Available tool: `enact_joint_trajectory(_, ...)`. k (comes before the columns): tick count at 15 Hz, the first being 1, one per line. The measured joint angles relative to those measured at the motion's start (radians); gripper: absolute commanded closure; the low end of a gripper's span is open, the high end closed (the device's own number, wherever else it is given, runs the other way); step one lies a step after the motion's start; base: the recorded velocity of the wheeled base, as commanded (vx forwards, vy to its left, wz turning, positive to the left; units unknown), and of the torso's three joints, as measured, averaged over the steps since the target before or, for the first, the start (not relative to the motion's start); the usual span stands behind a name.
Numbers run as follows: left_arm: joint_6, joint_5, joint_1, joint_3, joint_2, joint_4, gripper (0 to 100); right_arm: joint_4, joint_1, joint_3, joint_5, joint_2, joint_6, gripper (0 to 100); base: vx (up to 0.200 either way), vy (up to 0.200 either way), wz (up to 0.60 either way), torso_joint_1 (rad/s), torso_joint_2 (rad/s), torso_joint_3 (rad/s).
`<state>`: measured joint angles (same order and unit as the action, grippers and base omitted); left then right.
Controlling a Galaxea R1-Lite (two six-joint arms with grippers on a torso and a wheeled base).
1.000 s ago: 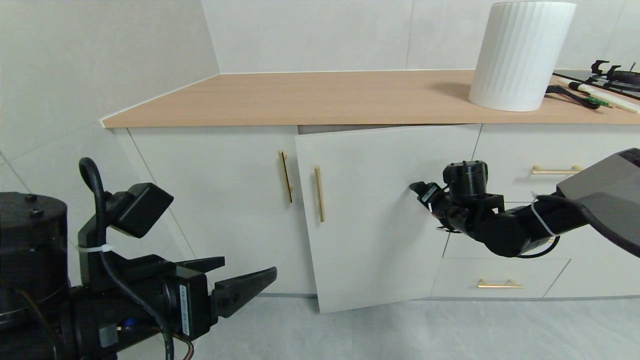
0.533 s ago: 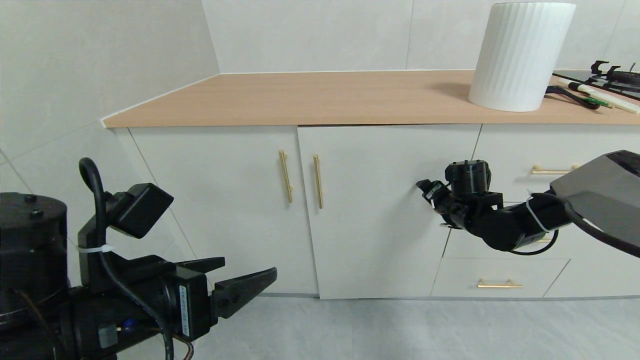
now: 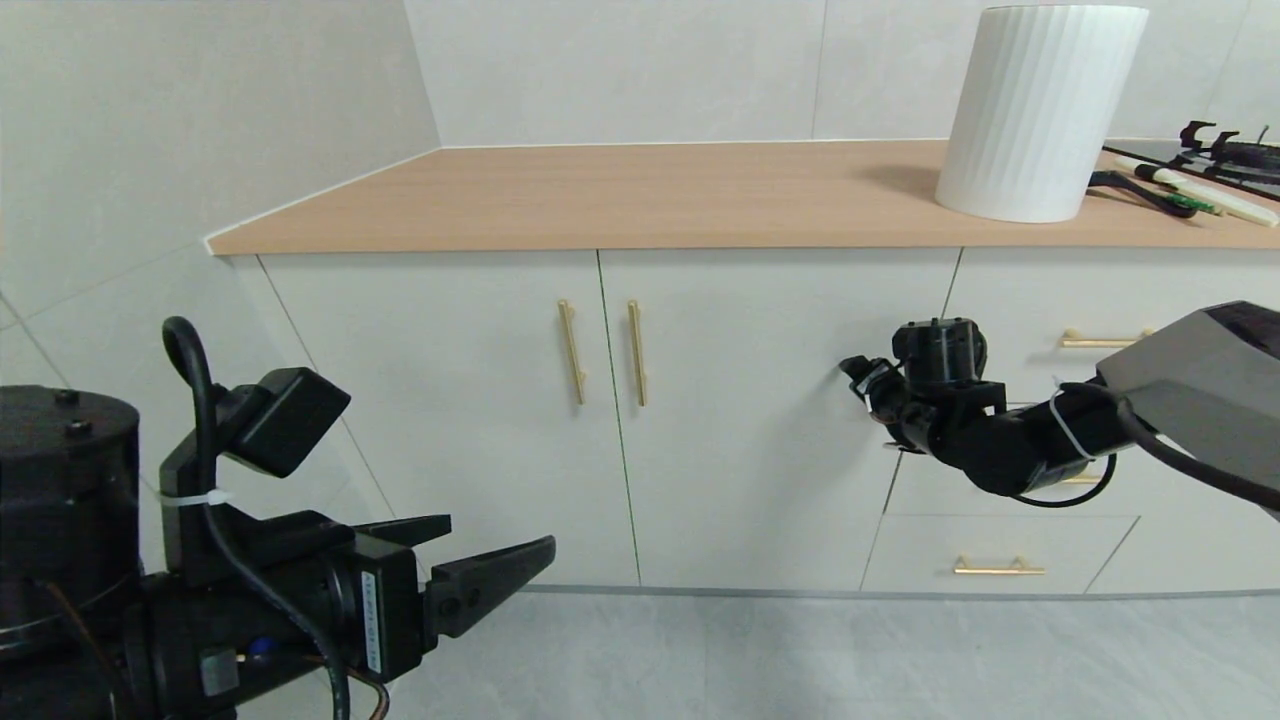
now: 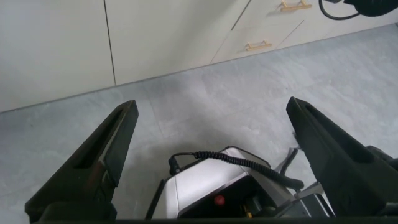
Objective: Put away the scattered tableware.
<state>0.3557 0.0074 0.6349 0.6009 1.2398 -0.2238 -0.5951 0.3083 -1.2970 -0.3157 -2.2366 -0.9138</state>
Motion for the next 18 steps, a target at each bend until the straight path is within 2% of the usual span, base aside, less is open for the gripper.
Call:
enact_joint_trajectory(3, 0.000, 0.001, 0.000, 0.000, 0.000, -0.001, 0, 0.013, 0.015, 0.040, 0.011, 0.039, 0.000, 0, 0.000, 0.000, 0.00, 0.000, 0.00, 0.000)
enact_joint_trajectory(6, 0.000, 0.004, -0.001, 0.003, 0.000, -0.009, 0, 0.017, 0.070, 0.138, 0.087, 0.179, 0.009, 0, 0.000, 0.000, 0.00, 0.000, 0.00, 0.000)
enact_joint_trajectory(9, -0.010, 0.009, -0.001, 0.001, -0.002, -0.018, 0, 0.019, 0.117, 0.278, 0.156, 0.375, 0.118, 0, 0.000, 0.000, 0.00, 0.000, 0.00, 0.000)
enact_joint_trajectory(11, -0.029, 0.024, -0.001, 0.001, -0.006, -0.019, 0, 0.017, 0.137, 0.385, 0.159, 0.489, 0.224, 0, 0.000, 0.000, 0.00, 0.000, 0.00, 0.000)
enact_joint_trajectory(13, -0.054, 0.075, -0.003, 0.001, -0.020, -0.018, 0, 0.015, 0.144, 0.477, 0.133, 0.595, 0.282, 0, 0.000, 0.000, 0.00, 0.000, 0.00, 0.000)
enact_joint_trajectory(15, -0.092, 0.154, -0.009, -0.002, -0.064, -0.019, 0, 0.015, 0.149, 0.583, 0.088, 0.738, 0.370, 0, 0.000, 0.000, 0.00, 0.000, 0.00, 0.000)
enact_joint_trajectory(18, -0.147, 0.193, -0.046, -0.047, -0.167, -0.015, 0, 0.017, 0.108, 0.742, 0.053, 0.985, 0.532, 0, 0.000, 0.000, 0.00, 0.000, 0.00, 0.000)
